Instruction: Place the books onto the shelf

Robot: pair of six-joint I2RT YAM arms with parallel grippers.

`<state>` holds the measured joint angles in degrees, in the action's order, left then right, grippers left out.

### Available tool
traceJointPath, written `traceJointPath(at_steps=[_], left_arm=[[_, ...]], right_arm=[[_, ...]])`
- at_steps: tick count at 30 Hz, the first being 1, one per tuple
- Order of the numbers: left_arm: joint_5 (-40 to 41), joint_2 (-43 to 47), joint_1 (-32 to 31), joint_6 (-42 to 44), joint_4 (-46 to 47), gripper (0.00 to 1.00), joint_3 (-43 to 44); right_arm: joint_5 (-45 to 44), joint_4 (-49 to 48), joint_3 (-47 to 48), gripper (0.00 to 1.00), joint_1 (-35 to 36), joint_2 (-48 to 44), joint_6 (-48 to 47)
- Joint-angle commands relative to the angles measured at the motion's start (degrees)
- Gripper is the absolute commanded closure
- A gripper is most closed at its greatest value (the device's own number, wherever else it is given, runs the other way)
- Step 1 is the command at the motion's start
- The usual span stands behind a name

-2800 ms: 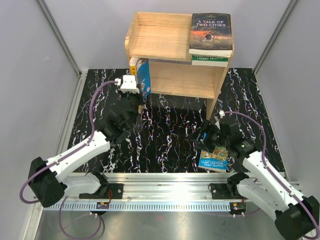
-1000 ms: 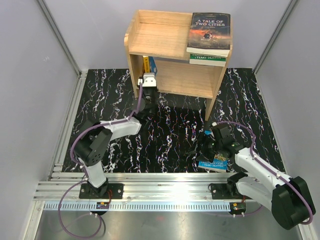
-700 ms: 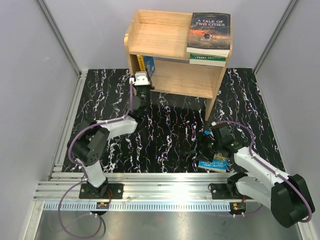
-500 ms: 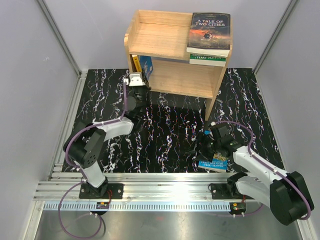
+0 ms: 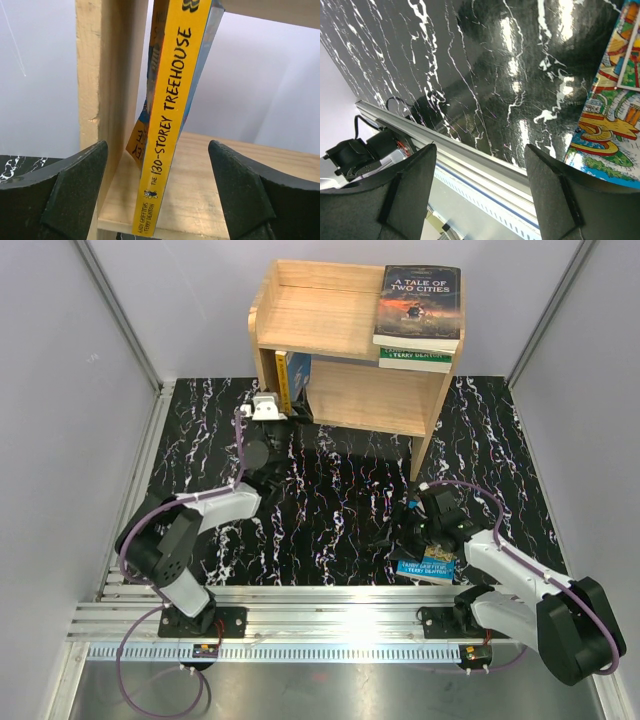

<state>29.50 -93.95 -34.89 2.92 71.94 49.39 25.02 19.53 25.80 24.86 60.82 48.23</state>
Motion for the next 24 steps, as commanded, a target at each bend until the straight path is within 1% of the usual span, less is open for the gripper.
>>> traceJointPath(at_steps=[1,7,9,11,13,15,16,21,22,23,24], left_arm=[[5.39,5.0,1.58,-1.07,2.68,0.11,-1.13],[5.75,10.27,1.58,-2.74,-3.2,0.1,-2.98],[5.84,12.81,1.5,-5.11,-5.92,0.1,-3.77],[5.4,15.01,1.5,-7.21,-8.65,0.07,-4.3],[4.61,18.61,1.5,-9.49,-14.26,0.01,-4.82],[3.47,20.99,1.5,-10.3,-20.66,0.01,-4.82],[2.42,23.35,1.24,-10.56,-22.35,0.01,-5.09],[2.06,29.78,0.27,-11.97,-31.85,0.01,-6.32],[1.8,32.14,0.09,-13.01,-33.69,0.01,-6.32],[1.71,33.21,-0.08,-13.63,-37.97,0.01,-6.15],[-0.03,34.09,-0.61,-14.51,-41.24,0.01,-5.8]], right_arm=[[1.0,-2.39,2.06,0.22,0.19,0.0,-0.68],[1.09,-3.53,1.71,0.22,0.19,-0.61,0.2],[1.09,-4.06,1.45,0.22,0.19,-0.87,0.46],[1.0,-4.41,1.27,0.22,0.19,-1.23,0.81],[0.74,-3.98,1.36,0.22,0.19,-1.84,0.9],[0.39,-3.62,1.88,0.22,0.19,-3.06,0.82],[-0.05,-3.19,2.06,0.22,0.27,-3.42,0.82],[-0.49,-2.39,3.02,0.22,0.19,-5.36,0.9],[-0.75,-1.78,3.29,0.22,0.19,-5.71,0.99],[-1.02,-1.17,3.64,0.22,0.19,-6.41,0.9],[-1.46,-0.46,4.6,0.22,0.19,-6.93,0.82]])
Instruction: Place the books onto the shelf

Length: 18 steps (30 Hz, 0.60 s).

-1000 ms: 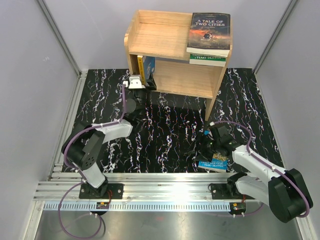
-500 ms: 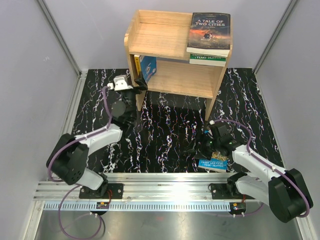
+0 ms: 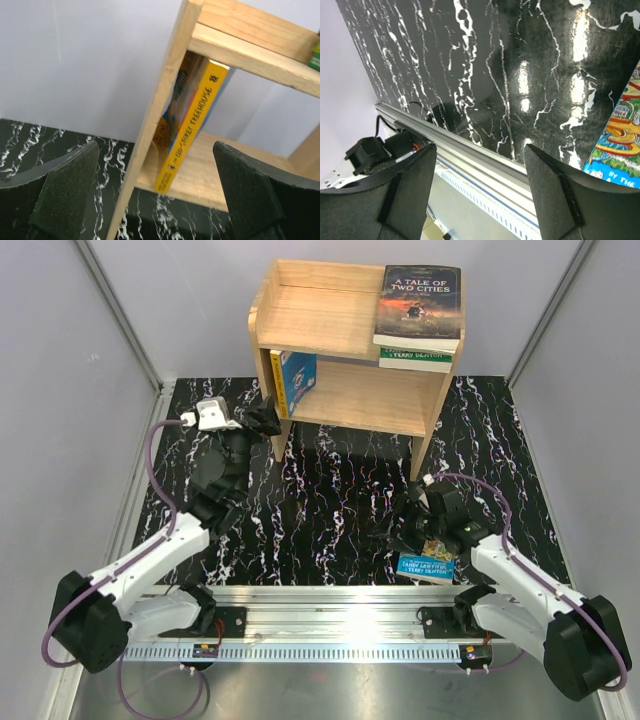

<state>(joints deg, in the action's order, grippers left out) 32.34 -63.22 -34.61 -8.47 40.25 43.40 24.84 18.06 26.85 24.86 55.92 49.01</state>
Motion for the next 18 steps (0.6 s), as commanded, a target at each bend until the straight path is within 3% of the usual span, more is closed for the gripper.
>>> traceJointPath(at_steps=[1,2,5,9,13,18], left_arm=[[-4.29,4.32,-1.16,-4.87,-13.06,0.01,1.68],[-6.04,5.29,-1.68,-6.11,-19.88,0.01,2.39],[-12.2,6.0,-4.66,-10.5,-28.44,0.01,2.49],[-19.48,4.61,-11.34,-17.26,-29.44,0.01,-0.5],[-25.12,-2.07,-18.02,-21.66,-28.3,0.01,-0.33],[-34.51,-13.13,-21.99,-28.87,-14.43,0.01,-1.56]], right_arm=[[-2.59,3.01,4.25,0.22,0.19,-2.57,-0.41],[-3.82,4.51,6.18,0.22,0.19,-3.7,-0.67],[-9.71,10.31,11.27,0.21,-0.08,-6.08,-2.25],[-22.79,23.73,17.35,0.18,-2.35,-4.08,-4.19],[-24.58,30.34,16.22,0.18,-11.38,1.72,-3.4],[-23.61,28.53,13.67,0.19,-17.91,2.62,0.1]])
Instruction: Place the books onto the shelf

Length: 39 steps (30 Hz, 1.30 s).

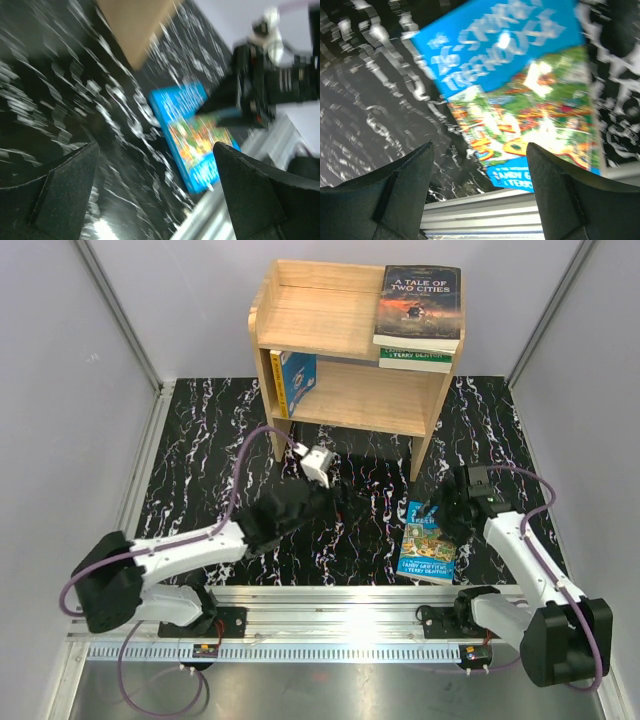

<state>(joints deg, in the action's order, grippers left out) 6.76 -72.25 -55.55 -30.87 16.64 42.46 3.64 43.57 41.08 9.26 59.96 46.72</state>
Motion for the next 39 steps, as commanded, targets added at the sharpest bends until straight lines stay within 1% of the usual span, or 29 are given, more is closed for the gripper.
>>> traceJointPath(at_steps=[1,2,3,4,5,7,8,9,11,13,15,17,20,23,24,26,28,29,31,32,34,35,36,38,39], left_arm=[[-10.27,-8.83,-1.23,-9.0,10.59,0.01,-0.01],[-11.59,-11.22,-1.4,-10.33,14.08,0.01,0.43],[-15.17,-13.42,-1.58,-11.65,16.12,0.01,0.96],[-16.51,-18.23,-1.67,-14.54,18.14,0.01,2.18],[-17.56,-20.37,-1.84,-16.22,22.42,0.01,2.71],[-20.47,-25.03,-1.93,-20.51,25.62,0.01,4.29],[-21.08,-29.14,-2.11,-21.67,27.46,0.01,5.95],[-22.13,-30.92,-2.19,-22.64,28.09,0.01,6.84],[-23.19,-34.08,-2.28,-25.02,29.66,0.01,9.12],[-24.51,-37.43,-2.37,-26.6,30.37,0.01,10.27],[-25.22,-39.27,-2.46,-27.39,30.64,0.01,11.59],[-26.1,-40.07,-2.55,-27.49,29.24,0.01,12.65],[-27.15,-41.22,-2.55,-26.44,27.05,0.01,14.58],[-28.12,-42.27,-2.55,-25.64,24.76,0.01,16.07],[-28.12,-42.45,-2.55,-25.38,23.88,0.01,16.43],[-27.77,-42.89,-2.63,-24.5,21.77,0.01,17.04],[-27.77,-43.24,-2.63,-23.88,21.06,0.01,16.87],[-27.77,-43.68,-2.63,-23.8,20.89,0.01,16.78],[-28.3,-44.38,-2.63,-24.06,21.23,0.01,16.26],[-28.65,-45.25,-2.72,-24.41,21.67,0.01,15.99],[-29.18,-45.87,-2.81,-25.55,23.33,0.01,15.2],[-29.35,-46.14,-2.98,-25.99,23.87,0.01,14.59],[-29.53,-46.31,-3.07,-26.51,24.31,0.01,14.24],[-29.44,-46.23,-3.51,-26.78,25.1,0.01,13.71],[-29.35,-45.88,-3.51,-27.13,25.36,0.01,13.1]], right_arm=[[-2.5,2.84,-0.91,0.19,-3.1,-1.69,3.63],[-2.84,2.92,-1.0,0.19,-3.97,-1.52,4.6],[-4.76,4.05,-0.74,0.19,-5.29,-0.91,5.91],[-5.83,4.5,-0.3,0.19,-6.0,-0.29,6.19],[-6.79,4.77,0.83,0.19,-6.87,0.76,6.1],[-11.01,5.91,2.33,0.19,-8.37,1.56,4.96],[-12.59,6.26,4.08,0.19,-8.64,2.86,4.44],[-15.04,7.13,4.7,0.18,-8.9,3.57,3.74],[-15.68,6.71,5.06,0.16,-11.53,6.02,3.38],[-13.93,4.78,4.54,0.16,-14.16,7.62,3.38],[-10.43,1.45,2.43,0.15,-15.75,9.9,4.16],[-9.18,-0.06,0.85,0.15,-16.99,12.44,4.96],[-6.72,-2.69,-0.99,0.19,-17.08,14.91,5.49],[-3.82,-6.21,-4.41,0.22,-17.08,15.01,6.1],[-1.64,-8.83,-5.65,0.22,-17.08,14.92,6.8],[0.66,-11.83,-9.5,0.27,-16.99,14.13,7.59],[5.31,-17.36,-12.33,0.32,-16.9,13.34,9.0],[5.59,-17.9,-13.64,0.34,-16.55,12.03,9.44],[8.13,-21.41,-14.97,0.36,-16.02,10.18,10.06],[8.83,-21.95,-15.59,0.42,-15.94,9.74,10.15],[11.82,-24.31,-16.12,0.5,-15.59,8.77,9.62],[13.05,-25.11,-16.47,0.56,-15.41,8.42,9.36],[15.5,-27.03,-16.73,0.74,-15.15,7.81,9.09],[17.18,-28.19,-17.0,0.89,-13.92,5.09,9.18],[18.41,-28.45,-16.82,1.0,-13.31,4.2,9.18]])
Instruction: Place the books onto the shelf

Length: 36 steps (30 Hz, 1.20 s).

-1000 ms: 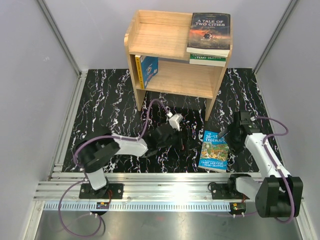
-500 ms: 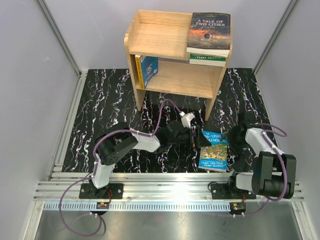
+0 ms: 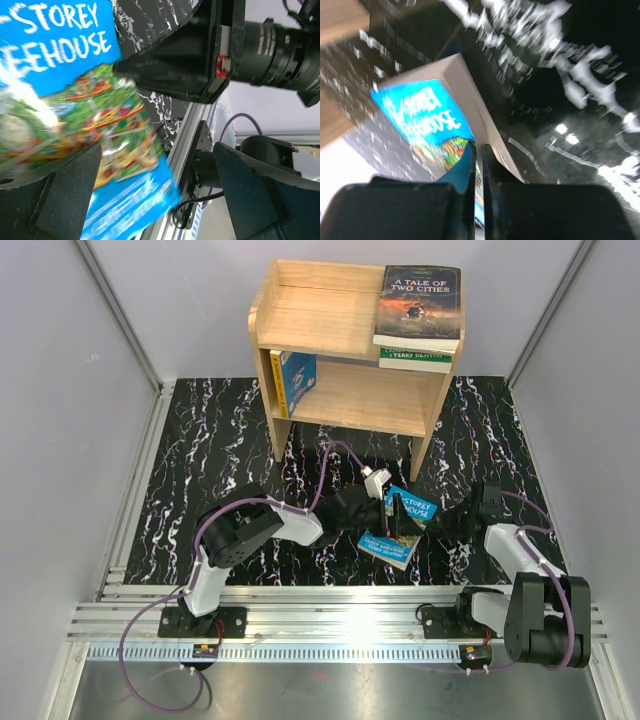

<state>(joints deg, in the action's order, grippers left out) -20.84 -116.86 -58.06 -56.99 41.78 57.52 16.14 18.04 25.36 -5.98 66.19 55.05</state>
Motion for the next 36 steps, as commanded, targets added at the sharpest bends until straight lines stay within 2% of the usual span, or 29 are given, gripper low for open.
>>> traceJointPath(at_steps=[1,6,9,13,17,19,23,29,30,31,32,33,34,36], left_arm=[[-1.75,-0.83,-1.09,-1.1,0.49,0.01,-2.23],[1.94,6.63,-0.48,0.38,-1.08,0.01,-7.14],[3.96,14.35,1.1,3.01,-5.03,0.01,-9.43],[8.79,26.73,5.58,12.14,-20.89,0.01,-11.37],[17.83,32.03,9.89,24.09,-32.8,0.01,-11.46],[18.29,31.35,12.78,26.31,-35.45,0.01,-11.37],[12.77,24.68,15.17,29.39,-37.74,0.01,-8.57],[9.68,19.48,15.26,27.46,-33.17,0.01,-6.72],[9.24,18.69,15.17,27.46,-32.56,0.01,-5.76],[8.89,17.12,15.26,27.46,-32.55,0.01,-5.05],[7.93,16.15,15.26,27.72,-32.73,0.01,-4.0],[7.31,15.35,15.26,27.9,-33.25,0.01,-3.21],[6.87,13.69,15.17,28.07,-33.52,0.01,-1.29],[5.46,12.36,15.26,28.86,-34.39,0.01,0.4]], right_arm=[[6.44,-2.93,-0.85,1.0,2.46,-2.56,0.76],[9.35,-1.7,3.01,1.0,4.39,-8.18,1.03],[10.13,-0.65,6.01,1.0,5.36,-10.64,1.55],[10.49,1.47,8.91,1.0,5.63,-13.45,0.94],[11.02,3.66,9.09,1.0,7.56,-14.69,-0.2],[10.93,4.36,8.65,1.0,8.0,-15.3,-0.46],[9.62,8.57,8.47,1.0,8.35,-14.87,-2.57],[5.57,18.5,10.32,1.0,8.53,-11.8,-9.16],[5.22,19.22,10.41,0.96,8.53,-11.27,-9.43],[4.96,19.83,10.41,0.7,8.53,-9.78,-9.78],[4.6,20.62,10.41,0.51,8.53,-8.9,-10.39],[4.17,21.15,10.67,0.39,8.61,-7.06,-10.75],[3.9,21.42,10.93,0.22,8.53,-6.35,-10.84],[2.67,22.3,11.37,0.13,8.53,-4.85,-10.92]])
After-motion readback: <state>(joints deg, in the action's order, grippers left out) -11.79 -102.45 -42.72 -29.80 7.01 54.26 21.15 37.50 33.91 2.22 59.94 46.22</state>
